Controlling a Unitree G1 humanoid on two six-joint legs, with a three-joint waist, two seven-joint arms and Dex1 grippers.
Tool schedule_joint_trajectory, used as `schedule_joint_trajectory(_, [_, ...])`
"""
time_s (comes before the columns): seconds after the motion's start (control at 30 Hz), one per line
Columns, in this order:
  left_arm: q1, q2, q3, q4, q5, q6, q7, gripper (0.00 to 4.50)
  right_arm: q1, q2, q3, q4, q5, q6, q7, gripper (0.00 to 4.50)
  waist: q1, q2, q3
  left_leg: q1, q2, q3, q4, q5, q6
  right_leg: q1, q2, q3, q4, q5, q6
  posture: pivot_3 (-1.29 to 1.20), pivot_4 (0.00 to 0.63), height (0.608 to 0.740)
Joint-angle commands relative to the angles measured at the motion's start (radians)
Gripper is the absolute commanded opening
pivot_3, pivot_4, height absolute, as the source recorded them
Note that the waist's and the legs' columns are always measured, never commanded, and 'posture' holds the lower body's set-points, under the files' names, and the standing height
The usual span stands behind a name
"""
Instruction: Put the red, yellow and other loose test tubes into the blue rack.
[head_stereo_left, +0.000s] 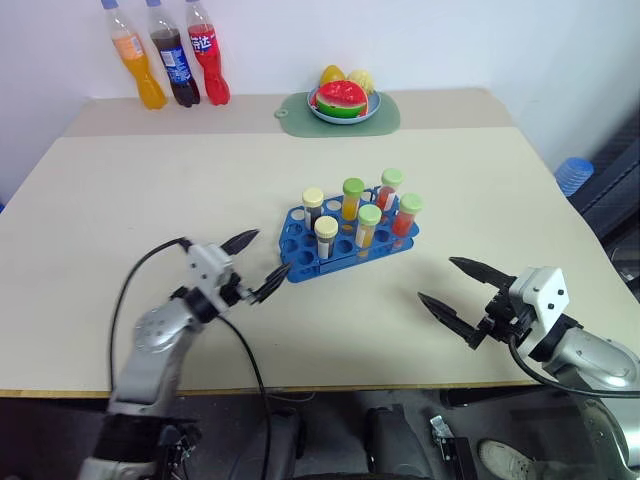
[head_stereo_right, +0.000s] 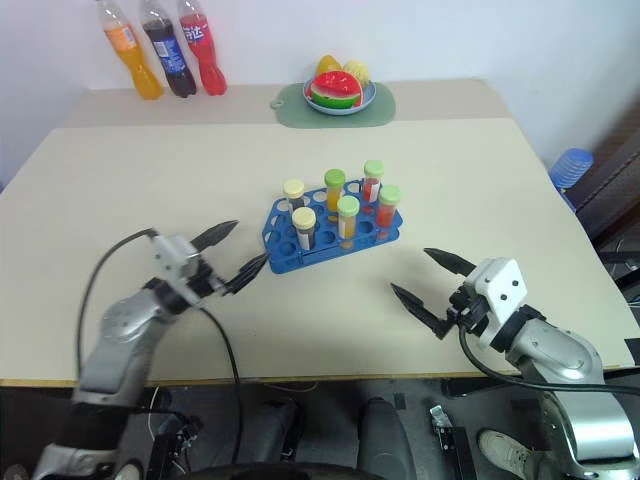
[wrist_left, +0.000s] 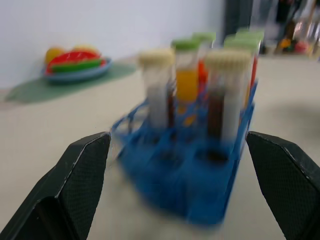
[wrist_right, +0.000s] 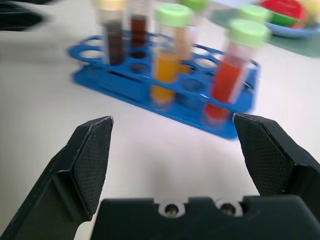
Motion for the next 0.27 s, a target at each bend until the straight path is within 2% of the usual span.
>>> schedule_joint_trajectory(0.03, [0.067, 0.065, 0.097, -0.072, -0.082, 0.044, -0.058, 4.46, 0.052, 0.02, -0.034, -0.056, -0.01, -0.04, -0.018, 4.24, 0.0, 0.0, 0.0, 0.0, 0.0, 0.0, 0.0, 0.0, 0.0, 0.0, 0.0, 0.0, 0.0, 0.0, 0.0, 0.0, 0.15, 0.74])
schedule_joint_trajectory(0.1, [0.114, 0.102, 0.136, -0.112, -0.147, 0.106, -0.087, 4.46, 0.078, 0.022, -0.039, -0.056, -0.018, -0.051, -0.018, 4.24, 0.0, 0.0, 0.0, 0.0, 0.0, 0.0, 0.0, 0.0, 0.0, 0.0, 0.0, 0.0, 0.0, 0.0, 0.0, 0.0, 0.15, 0.74])
schedule_joint_trajectory(0.27, [0.214, 0.177, 0.188, -0.17, -0.162, 0.141, -0.155, 4.46, 0.101, 0.023, -0.049, -0.03, -0.026, -0.078, -0.011, 4.24, -0.002, 0.001, 0.0, 0.001, 0.001, 0.0, 0.0, 0.0, 0.0, 0.0, 0.0, 0.0, 0.0, -0.001, -0.002, 0.0, 0.15, 0.74])
